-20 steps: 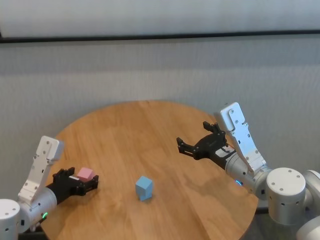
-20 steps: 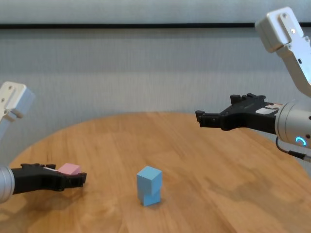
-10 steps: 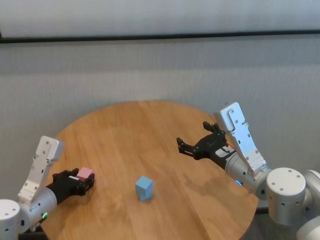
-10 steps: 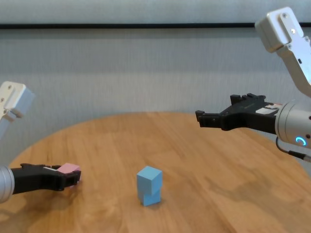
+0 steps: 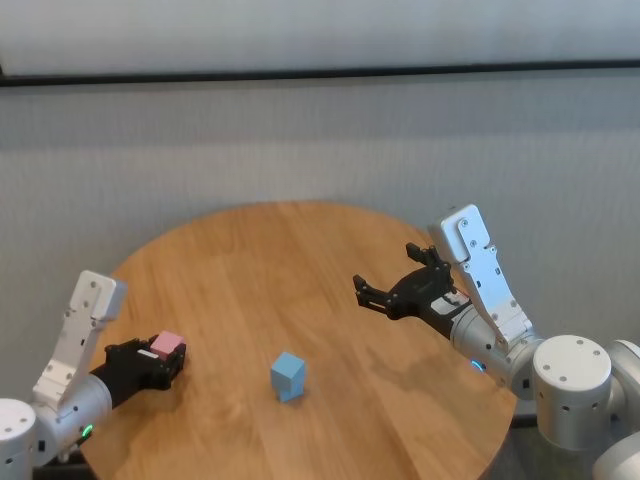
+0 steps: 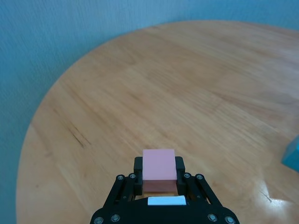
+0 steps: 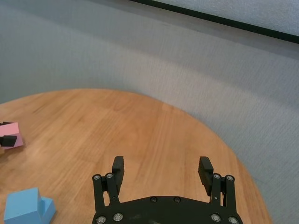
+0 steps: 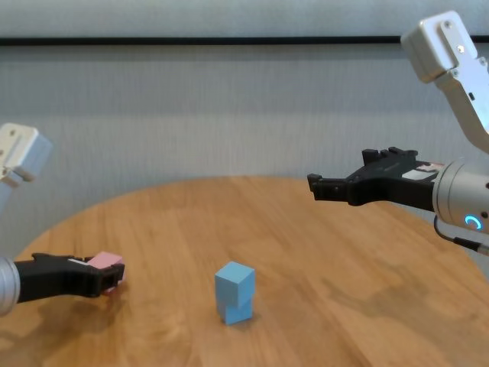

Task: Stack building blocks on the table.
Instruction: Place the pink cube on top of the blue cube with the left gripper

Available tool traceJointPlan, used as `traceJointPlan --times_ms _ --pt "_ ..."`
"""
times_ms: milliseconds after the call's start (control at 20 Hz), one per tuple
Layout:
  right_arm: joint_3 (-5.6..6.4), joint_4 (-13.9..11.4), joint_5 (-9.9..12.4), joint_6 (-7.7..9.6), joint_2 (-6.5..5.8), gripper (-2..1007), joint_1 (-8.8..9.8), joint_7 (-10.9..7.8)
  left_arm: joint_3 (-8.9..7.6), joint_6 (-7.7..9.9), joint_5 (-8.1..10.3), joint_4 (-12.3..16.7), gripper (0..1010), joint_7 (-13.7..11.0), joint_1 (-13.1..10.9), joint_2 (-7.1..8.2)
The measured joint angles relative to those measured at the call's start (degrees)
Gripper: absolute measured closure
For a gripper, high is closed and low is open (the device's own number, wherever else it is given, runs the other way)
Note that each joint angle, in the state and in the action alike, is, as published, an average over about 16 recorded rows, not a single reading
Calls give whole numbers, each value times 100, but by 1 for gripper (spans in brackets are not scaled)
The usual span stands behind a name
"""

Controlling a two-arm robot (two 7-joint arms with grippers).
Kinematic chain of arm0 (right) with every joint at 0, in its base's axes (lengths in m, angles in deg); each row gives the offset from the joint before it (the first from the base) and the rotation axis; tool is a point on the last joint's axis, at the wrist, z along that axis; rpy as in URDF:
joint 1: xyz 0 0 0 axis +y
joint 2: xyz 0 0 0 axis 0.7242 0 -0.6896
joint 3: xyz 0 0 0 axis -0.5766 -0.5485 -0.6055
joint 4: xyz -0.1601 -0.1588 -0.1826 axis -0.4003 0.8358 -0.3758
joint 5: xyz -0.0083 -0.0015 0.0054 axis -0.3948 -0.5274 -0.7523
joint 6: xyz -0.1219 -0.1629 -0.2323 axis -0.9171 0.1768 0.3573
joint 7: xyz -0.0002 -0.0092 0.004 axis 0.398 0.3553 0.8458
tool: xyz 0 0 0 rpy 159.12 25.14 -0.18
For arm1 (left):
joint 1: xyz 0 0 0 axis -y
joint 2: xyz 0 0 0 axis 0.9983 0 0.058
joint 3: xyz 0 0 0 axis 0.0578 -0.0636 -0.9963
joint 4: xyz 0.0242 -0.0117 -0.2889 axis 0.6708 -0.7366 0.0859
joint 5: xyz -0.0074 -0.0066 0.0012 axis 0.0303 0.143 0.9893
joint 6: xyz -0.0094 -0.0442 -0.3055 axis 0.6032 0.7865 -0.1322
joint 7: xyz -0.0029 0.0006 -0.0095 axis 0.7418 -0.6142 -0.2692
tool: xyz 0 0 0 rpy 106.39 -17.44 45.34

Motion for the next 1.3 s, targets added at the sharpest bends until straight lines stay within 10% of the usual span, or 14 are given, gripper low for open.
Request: traceJointPlan --times_ms 750,1300 --pt "0 0 0 0 0 4 0 0 320 -116 300 1343 616 -1065 -205 498" --pt "0 0 0 0 0 4 0 0 769 -2 521 1557 616 -1564 -56 605"
